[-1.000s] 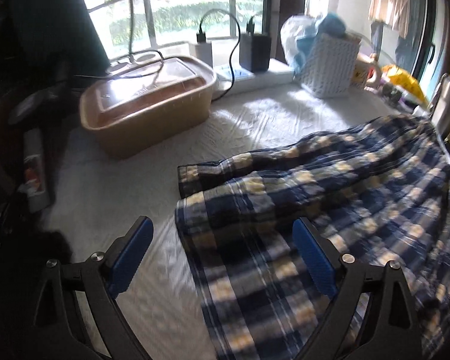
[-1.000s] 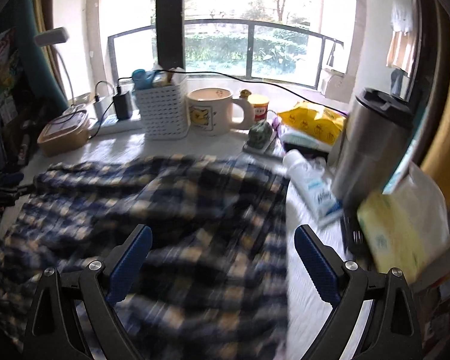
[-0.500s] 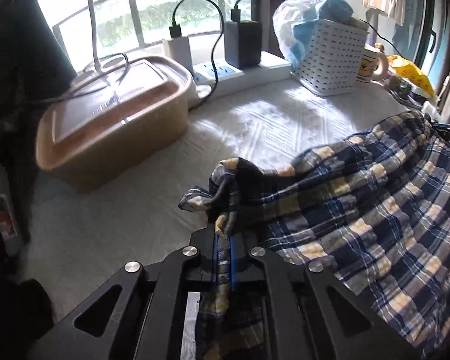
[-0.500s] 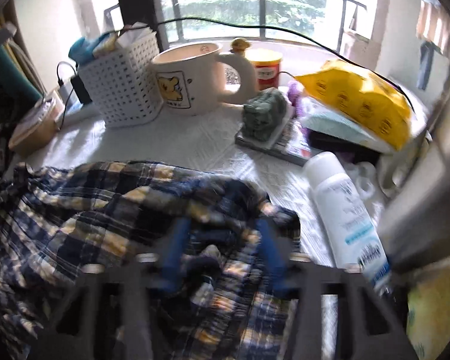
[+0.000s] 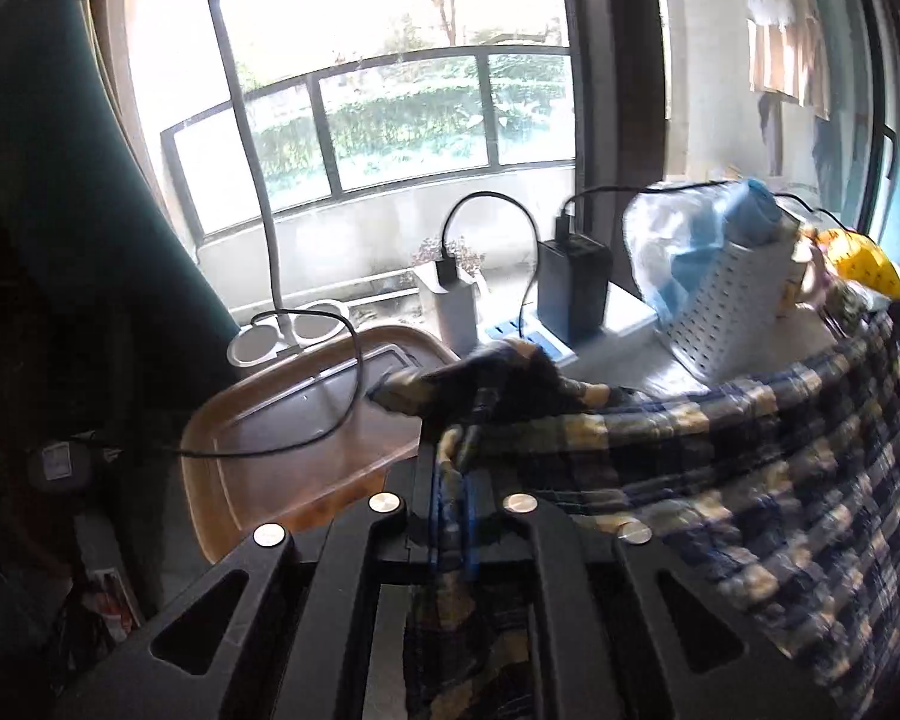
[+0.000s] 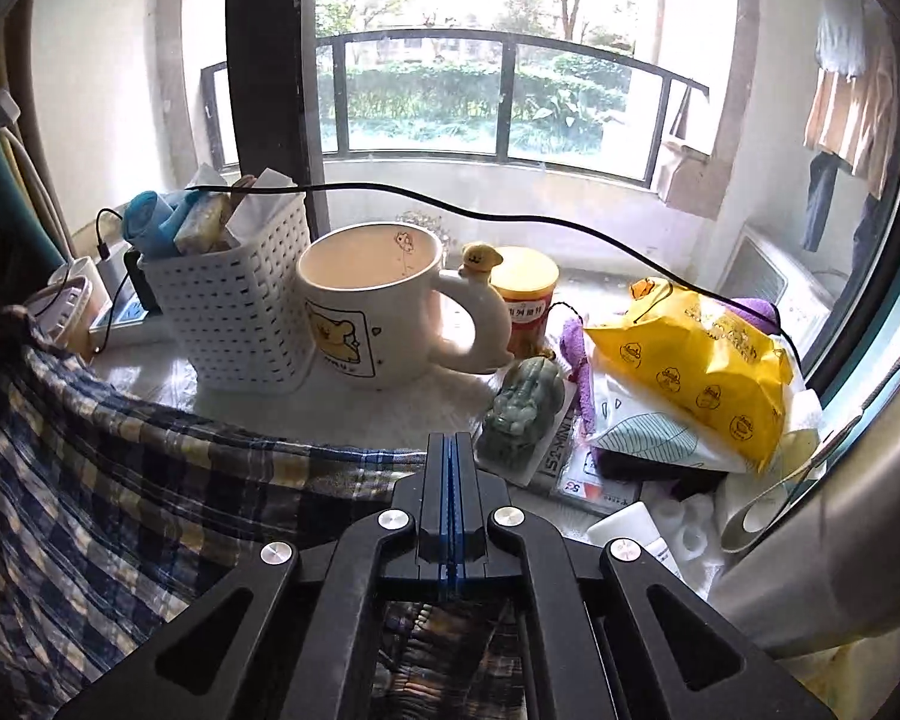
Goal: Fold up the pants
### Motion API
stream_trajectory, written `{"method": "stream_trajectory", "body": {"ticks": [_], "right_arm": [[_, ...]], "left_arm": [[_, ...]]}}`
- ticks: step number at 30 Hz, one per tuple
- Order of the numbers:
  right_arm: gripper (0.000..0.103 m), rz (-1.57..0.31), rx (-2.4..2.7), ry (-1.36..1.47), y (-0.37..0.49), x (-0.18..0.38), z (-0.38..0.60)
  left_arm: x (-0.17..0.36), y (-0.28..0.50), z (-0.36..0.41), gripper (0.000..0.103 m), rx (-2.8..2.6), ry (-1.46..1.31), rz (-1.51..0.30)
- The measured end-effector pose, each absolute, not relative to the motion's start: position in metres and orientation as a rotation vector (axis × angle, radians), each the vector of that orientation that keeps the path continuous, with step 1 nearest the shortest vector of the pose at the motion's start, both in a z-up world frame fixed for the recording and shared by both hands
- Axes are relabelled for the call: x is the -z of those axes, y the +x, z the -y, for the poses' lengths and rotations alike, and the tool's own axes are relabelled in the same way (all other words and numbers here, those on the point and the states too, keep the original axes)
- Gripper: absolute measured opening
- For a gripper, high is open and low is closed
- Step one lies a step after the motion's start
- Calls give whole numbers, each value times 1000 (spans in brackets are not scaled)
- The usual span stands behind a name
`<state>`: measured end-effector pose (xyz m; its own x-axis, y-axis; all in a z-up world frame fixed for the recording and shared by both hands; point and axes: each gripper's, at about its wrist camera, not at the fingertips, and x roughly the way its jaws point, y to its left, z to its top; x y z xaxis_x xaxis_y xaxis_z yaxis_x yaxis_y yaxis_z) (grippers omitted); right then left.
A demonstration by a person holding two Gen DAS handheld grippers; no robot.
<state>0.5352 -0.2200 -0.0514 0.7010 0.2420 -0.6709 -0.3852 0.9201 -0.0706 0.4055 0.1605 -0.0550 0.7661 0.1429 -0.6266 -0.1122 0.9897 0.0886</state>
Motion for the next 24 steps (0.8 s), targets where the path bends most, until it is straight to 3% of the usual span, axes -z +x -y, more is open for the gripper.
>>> {"method": "stream_trajectory", "body": {"ticks": [1, 2, 3, 5, 11, 13, 15, 22, 23, 24], "right_arm": [[1, -713, -342, -231, 535, 54, 218], [1, -714, -333, -255, 536, 57, 215], [1, -720, -326, -270, 537, 60, 214], [1, -741, -313, -289, 536, 65, 214], [5, -676, -323, -316, 491, 41, 221], [25, -650, -329, -306, 470, 29, 229], [87, -626, -339, -282, 451, 22, 238], [90, -632, -401, -241, 386, 19, 270], [90, -641, -419, -246, 375, 22, 275], [88, -646, -428, -252, 367, 25, 276]], "left_arm": [[54, 406, -163, 15, -128, 29, -704], [51, 405, -164, 36, -120, 20, -713], [48, 400, -164, 66, -117, 21, -704], [39, 383, -160, 88, -119, 27, -669], [21, 320, -137, 88, -55, -24, -701], [25, 298, -119, 88, 10, -35, -740], [37, 277, -93, 88, 85, -53, -788], [91, 242, -23, 87, 240, -66, -963], [97, 240, -18, 79, 246, -68, -976], [104, 239, -13, 60, 246, -62, -995]]}}
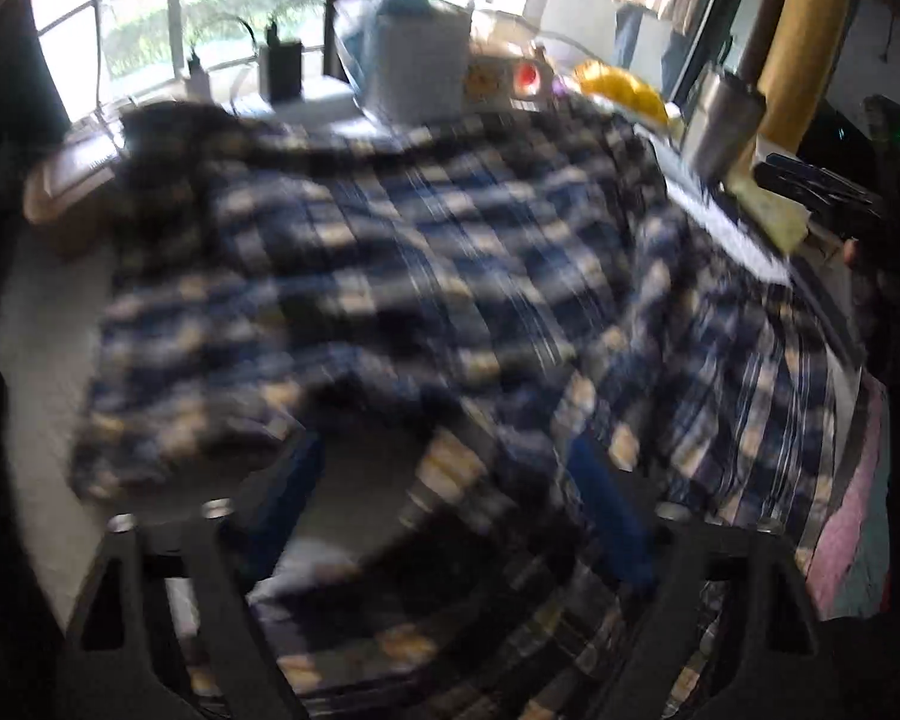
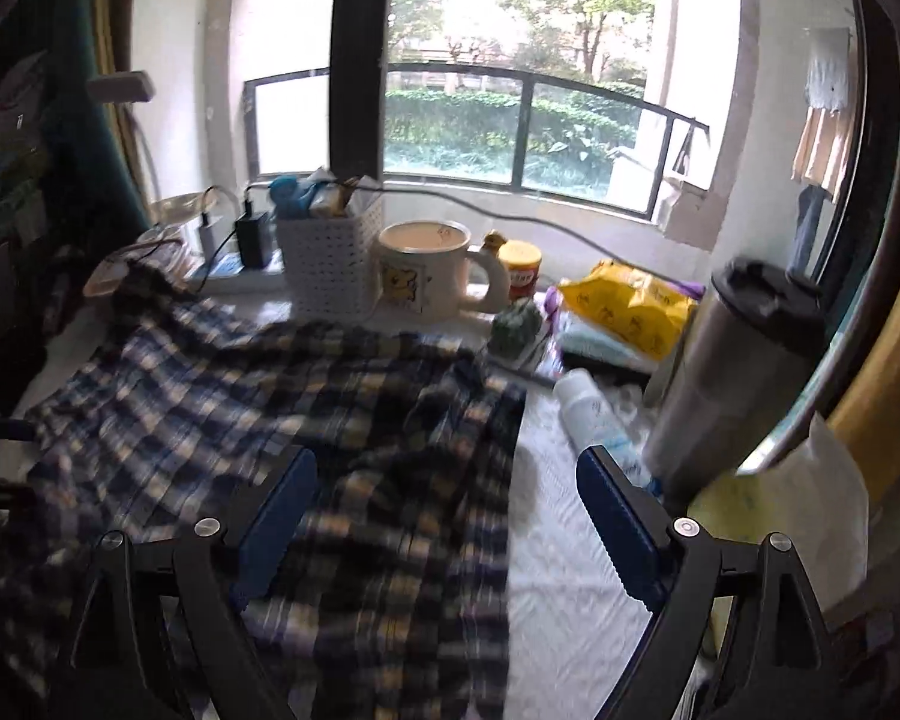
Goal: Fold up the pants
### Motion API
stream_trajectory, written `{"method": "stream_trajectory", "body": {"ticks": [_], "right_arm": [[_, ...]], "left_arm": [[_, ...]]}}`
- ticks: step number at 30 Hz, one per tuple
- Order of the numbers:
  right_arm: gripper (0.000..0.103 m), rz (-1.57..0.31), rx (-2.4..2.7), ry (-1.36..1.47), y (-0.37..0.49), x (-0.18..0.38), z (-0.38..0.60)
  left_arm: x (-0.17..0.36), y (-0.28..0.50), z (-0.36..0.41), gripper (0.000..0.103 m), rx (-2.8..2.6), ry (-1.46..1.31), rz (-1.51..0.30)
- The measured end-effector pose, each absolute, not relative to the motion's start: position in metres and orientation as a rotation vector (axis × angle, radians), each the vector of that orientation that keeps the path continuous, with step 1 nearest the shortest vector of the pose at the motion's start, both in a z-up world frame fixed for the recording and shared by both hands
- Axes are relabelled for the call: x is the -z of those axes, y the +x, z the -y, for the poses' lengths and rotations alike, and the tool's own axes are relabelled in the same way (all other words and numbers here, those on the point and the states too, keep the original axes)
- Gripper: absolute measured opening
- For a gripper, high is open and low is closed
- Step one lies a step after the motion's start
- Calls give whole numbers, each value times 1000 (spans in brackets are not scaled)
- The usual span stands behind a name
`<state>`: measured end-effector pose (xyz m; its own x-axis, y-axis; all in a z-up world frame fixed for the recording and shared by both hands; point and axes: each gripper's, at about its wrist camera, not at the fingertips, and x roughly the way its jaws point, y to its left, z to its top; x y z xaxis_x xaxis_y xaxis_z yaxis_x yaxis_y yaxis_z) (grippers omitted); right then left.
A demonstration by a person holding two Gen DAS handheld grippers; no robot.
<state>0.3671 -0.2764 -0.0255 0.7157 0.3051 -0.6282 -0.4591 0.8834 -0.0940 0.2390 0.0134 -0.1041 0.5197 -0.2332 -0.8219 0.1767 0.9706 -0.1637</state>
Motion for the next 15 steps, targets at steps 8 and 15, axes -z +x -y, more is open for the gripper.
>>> {"method": "stream_trajectory", "body": {"ticks": [8, 15], "right_arm": [[61, -818, -504, -298, 325, 82, 297], [16, -852, -492, -298, 301, 104, 307]], "left_arm": [[119, 232, -14, 12, 185, -49, -1003], [103, 257, -44, 6, 58, 5, -927]]}}
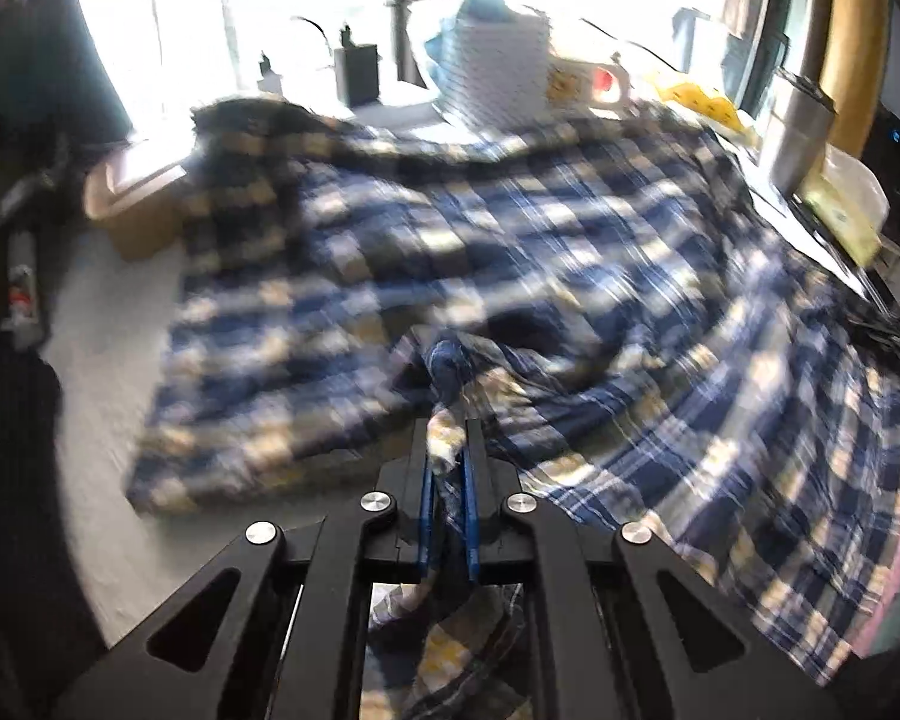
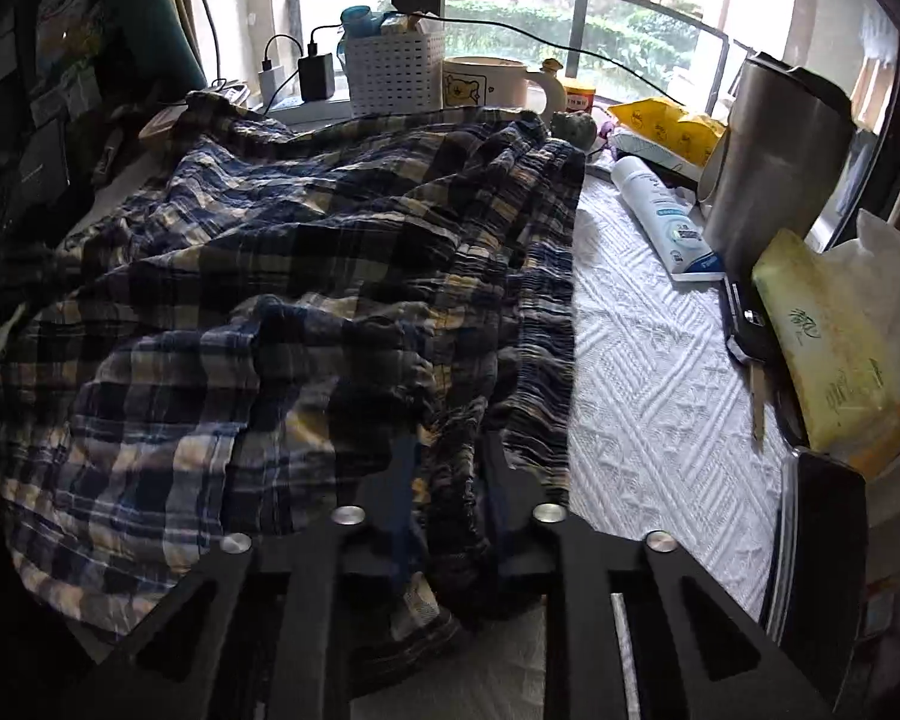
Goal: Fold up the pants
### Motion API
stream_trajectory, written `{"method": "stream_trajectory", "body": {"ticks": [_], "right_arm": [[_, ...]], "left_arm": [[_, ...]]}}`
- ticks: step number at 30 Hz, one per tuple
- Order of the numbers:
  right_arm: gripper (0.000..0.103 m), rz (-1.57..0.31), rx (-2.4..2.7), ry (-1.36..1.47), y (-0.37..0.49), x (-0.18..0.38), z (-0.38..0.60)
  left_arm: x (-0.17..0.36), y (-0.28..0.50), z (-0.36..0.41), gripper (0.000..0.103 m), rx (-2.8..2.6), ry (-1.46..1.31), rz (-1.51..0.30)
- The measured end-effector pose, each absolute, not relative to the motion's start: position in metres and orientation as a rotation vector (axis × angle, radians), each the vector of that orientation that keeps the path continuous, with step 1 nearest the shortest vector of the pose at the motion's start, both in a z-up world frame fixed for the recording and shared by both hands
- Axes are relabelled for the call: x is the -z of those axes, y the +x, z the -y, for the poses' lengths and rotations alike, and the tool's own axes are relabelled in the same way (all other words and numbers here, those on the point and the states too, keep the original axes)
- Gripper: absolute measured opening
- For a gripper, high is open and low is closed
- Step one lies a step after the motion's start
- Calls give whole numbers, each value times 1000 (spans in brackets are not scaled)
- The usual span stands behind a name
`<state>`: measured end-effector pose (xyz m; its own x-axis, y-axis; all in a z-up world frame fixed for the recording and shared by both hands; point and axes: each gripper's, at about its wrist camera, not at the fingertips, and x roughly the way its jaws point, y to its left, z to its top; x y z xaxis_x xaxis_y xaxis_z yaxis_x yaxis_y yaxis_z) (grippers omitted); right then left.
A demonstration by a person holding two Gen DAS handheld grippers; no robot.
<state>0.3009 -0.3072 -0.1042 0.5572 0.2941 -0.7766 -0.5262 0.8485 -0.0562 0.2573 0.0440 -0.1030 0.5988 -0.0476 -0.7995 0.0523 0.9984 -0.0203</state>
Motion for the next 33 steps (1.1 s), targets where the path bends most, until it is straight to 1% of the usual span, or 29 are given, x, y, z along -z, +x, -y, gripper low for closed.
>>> {"method": "stream_trajectory", "body": {"ticks": [4, 8, 10, 11, 12, 13, 14, 18, 22, 23, 24, 25, 26, 27, 33], "right_arm": [[13, -802, -418, -209, 295, 85, 334], [13, -850, -375, -99, 298, 96, 362], [14, -866, -367, -52, 292, 106, 373], [15, -860, -364, -44, 289, 106, 375], [15, -855, -360, -36, 285, 105, 376], [16, -849, -354, -20, 280, 105, 380], [16, -837, -351, -7, 278, 104, 381], [16, -804, -333, -2, 262, 99, 385], [28, -765, -296, -10, 252, 93, 383], [34, -757, -289, -10, 250, 92, 381], [48, -751, -280, -7, 247, 90, 380], [57, -743, -273, -3, 243, 90, 380], [70, -729, -275, 6, 237, 88, 378], [72, -722, -279, 6, 232, 87, 376], [72, -694, -272, -17, 209, 82, 359]], "left_arm": [[93, 276, -66, 5, -11, -14, -898], [87, 274, -72, 6, -2, -14, -904], [85, 263, -70, 18, 7, -5, -913], [85, 253, -71, 37, 9, -8, -913], [85, 245, -72, 52, 8, -15, -907], [83, 236, -74, 55, 8, -26, -900], [83, 225, -75, 56, 9, -40, -894], [83, 183, -83, 58, 1, -63, -896], [87, 142, -85, 59, 8, -92, -887], [88, 133, -84, 60, 16, -96, -888], [90, 123, -83, 60, 24, -98, -886], [91, 114, -81, 60, 31, -101, -886], [94, 103, -79, 60, 51, -103, -891], [95, 97, -77, 60, 63, -101, -893], [105, 50, -60, 61, 156, -140, -936]]}}
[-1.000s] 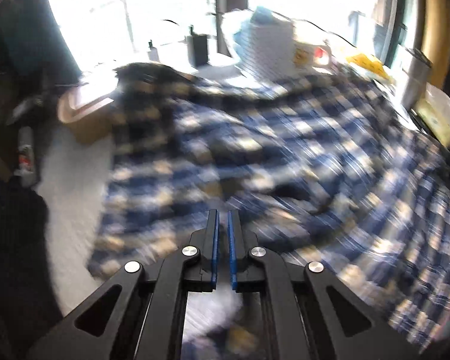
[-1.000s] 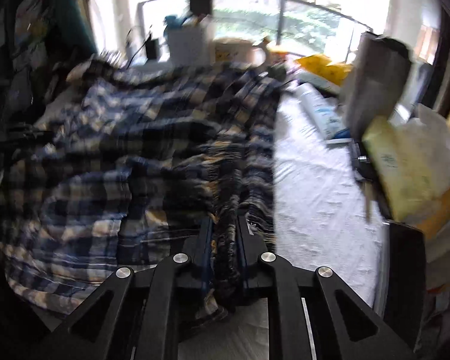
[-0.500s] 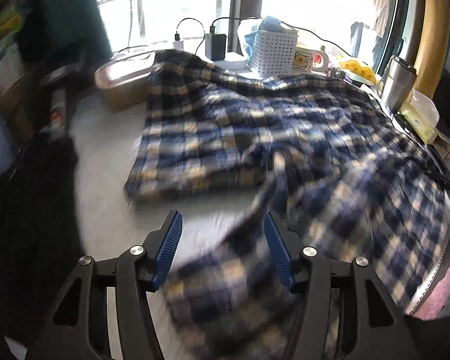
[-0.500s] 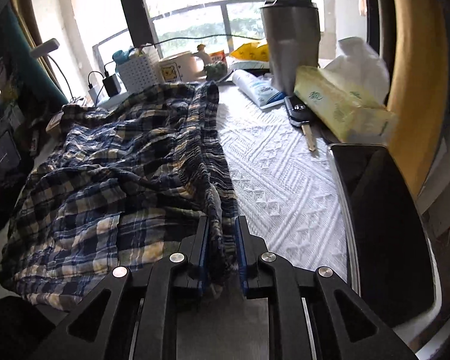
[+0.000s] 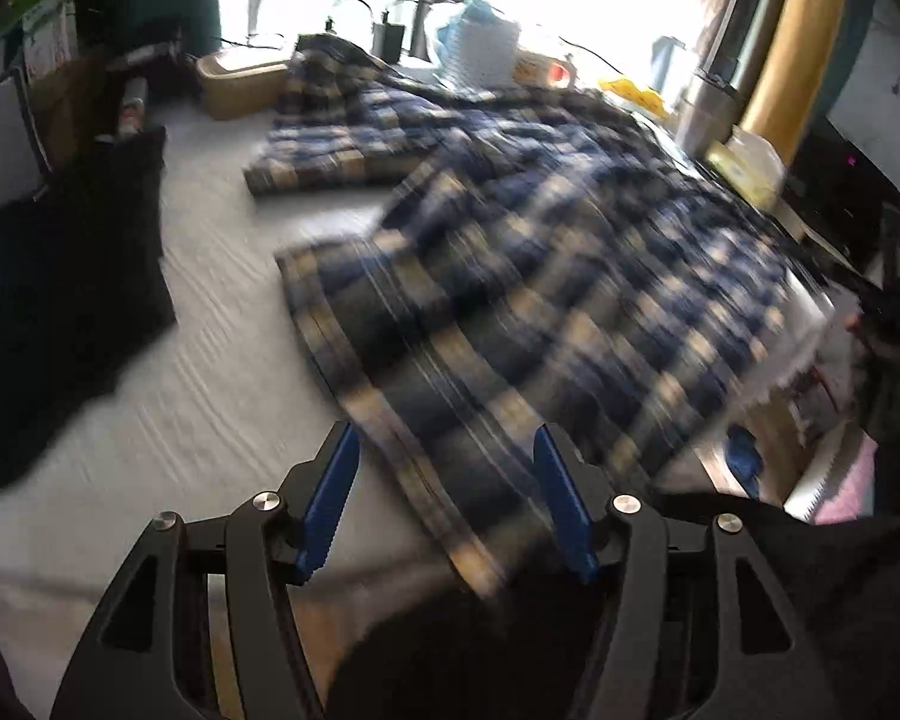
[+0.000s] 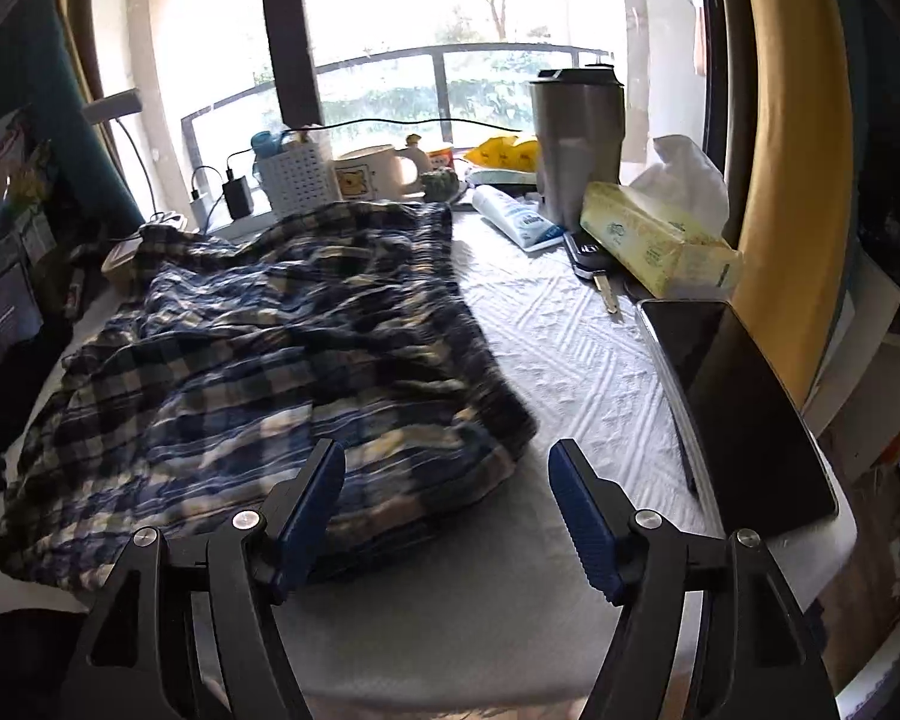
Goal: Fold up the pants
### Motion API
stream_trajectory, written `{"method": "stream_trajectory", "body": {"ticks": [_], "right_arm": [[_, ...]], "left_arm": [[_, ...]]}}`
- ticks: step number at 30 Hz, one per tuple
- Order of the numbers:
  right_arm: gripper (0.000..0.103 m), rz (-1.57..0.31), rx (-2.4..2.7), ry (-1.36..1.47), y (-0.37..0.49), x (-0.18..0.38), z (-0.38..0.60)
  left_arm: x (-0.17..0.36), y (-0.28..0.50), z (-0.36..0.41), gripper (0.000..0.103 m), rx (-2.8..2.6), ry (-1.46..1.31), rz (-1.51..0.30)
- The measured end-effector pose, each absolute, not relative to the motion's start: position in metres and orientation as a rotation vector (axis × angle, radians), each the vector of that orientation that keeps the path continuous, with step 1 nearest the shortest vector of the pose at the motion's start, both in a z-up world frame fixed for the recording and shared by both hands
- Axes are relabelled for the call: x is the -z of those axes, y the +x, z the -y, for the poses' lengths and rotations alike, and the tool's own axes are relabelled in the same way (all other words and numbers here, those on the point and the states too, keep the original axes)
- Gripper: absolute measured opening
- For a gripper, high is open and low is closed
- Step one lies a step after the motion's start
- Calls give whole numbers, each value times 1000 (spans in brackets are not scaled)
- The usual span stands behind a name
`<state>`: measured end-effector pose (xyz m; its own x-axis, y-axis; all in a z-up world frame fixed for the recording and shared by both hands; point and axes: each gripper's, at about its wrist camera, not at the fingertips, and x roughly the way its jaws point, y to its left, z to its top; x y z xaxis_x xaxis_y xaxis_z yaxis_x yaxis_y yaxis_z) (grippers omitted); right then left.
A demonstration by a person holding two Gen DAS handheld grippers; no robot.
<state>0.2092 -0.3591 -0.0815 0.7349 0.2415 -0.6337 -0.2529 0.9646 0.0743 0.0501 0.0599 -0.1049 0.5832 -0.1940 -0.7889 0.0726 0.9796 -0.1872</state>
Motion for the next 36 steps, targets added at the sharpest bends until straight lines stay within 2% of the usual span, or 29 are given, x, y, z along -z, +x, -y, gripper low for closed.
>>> {"method": "stream_trajectory", "body": {"ticks": [8, 14, 15, 17, 20, 29, 36], "right_arm": [[72, -649, -248, -26, 185, 66, 356], [72, -629, -225, -19, 182, 58, 368], [73, -628, -226, -21, 182, 58, 368], [72, -628, -232, -29, 180, 60, 367], [72, -629, -243, -37, 178, 64, 366], [72, -597, -269, -52, 175, 60, 364], [72, -575, -279, -130, 184, 57, 362]], "left_arm": [[126, 22, -39, 61, 237, -185, -997], [132, 26, -17, 58, 259, -116, -964], [133, 27, -17, 36, 264, -114, -963], [135, 29, -15, 4, 261, -98, -977], [125, 26, -14, 1, 256, -85, -930], [40, 19, -47, 1, 188, -94, -616], [19, 41, -65, 1, 142, -105, -547]]}}
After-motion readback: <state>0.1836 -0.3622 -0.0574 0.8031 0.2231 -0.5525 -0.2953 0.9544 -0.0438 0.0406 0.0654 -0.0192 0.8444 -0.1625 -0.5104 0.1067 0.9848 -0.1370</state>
